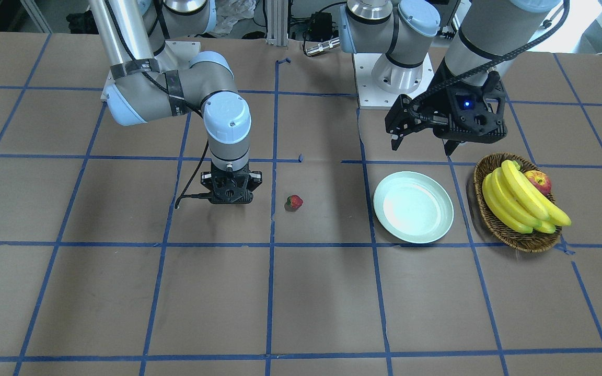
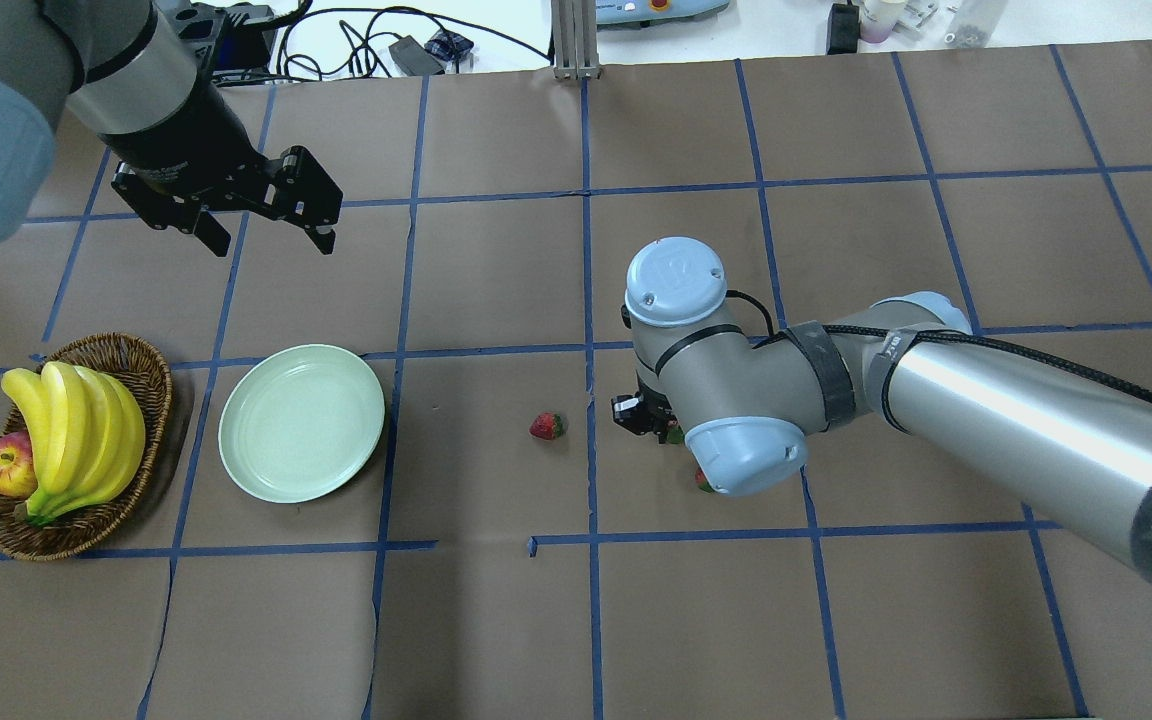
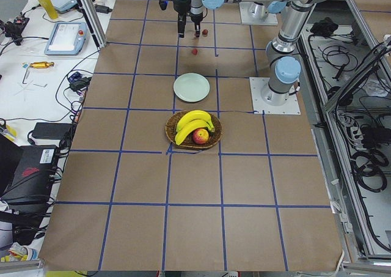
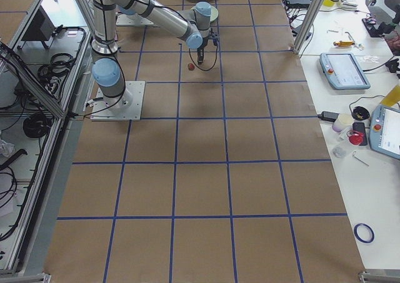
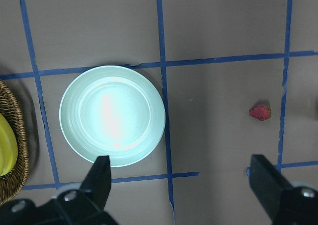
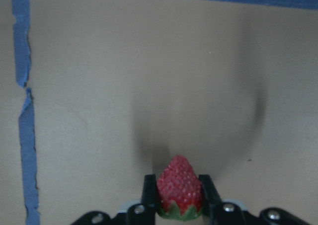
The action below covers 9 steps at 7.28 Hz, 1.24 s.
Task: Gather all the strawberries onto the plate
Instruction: 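Carry it with the right gripper and release beside the first strawberry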
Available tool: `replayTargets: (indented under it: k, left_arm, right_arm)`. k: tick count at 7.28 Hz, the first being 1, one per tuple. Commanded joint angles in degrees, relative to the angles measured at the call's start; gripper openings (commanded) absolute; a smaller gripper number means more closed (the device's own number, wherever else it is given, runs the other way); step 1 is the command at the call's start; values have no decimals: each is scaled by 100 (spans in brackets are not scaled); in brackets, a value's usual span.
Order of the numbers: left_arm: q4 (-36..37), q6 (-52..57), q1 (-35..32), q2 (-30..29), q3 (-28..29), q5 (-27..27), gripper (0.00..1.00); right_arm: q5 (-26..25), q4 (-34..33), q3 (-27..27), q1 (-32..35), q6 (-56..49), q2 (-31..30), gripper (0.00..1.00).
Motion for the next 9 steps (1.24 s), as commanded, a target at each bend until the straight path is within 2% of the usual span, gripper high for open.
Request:
replayTargets:
  k: [1, 3, 4, 6, 7, 8, 9]
  left_arm:
    - [-7, 0, 0, -5, 6, 0, 100]
    - [-7, 9, 0, -41, 6, 0, 100]
    - [-7, 17, 0, -41, 6, 0, 100]
    - [-7, 18, 0, -49, 6, -9, 100]
    - [-7, 18, 0, -41, 6, -9, 100]
    - [-7, 18, 0, -41, -3, -9, 100]
    - [-7, 18, 0, -49, -3, -9, 100]
  right_arm:
    - [387, 29, -461, 351, 798, -5, 0]
    - [468, -94, -1049, 949, 1932, 135, 1]
    - [486, -103, -1374, 1134, 2320, 415, 1]
    - [608, -173, -1789, 1469, 2639, 986, 1]
    - [905, -190, -1843, 1470, 2640, 1198, 2]
    - [847, -191, -1843, 1461, 2579, 1243, 16]
    - [829, -199, -1852, 1461, 2570, 1244, 77]
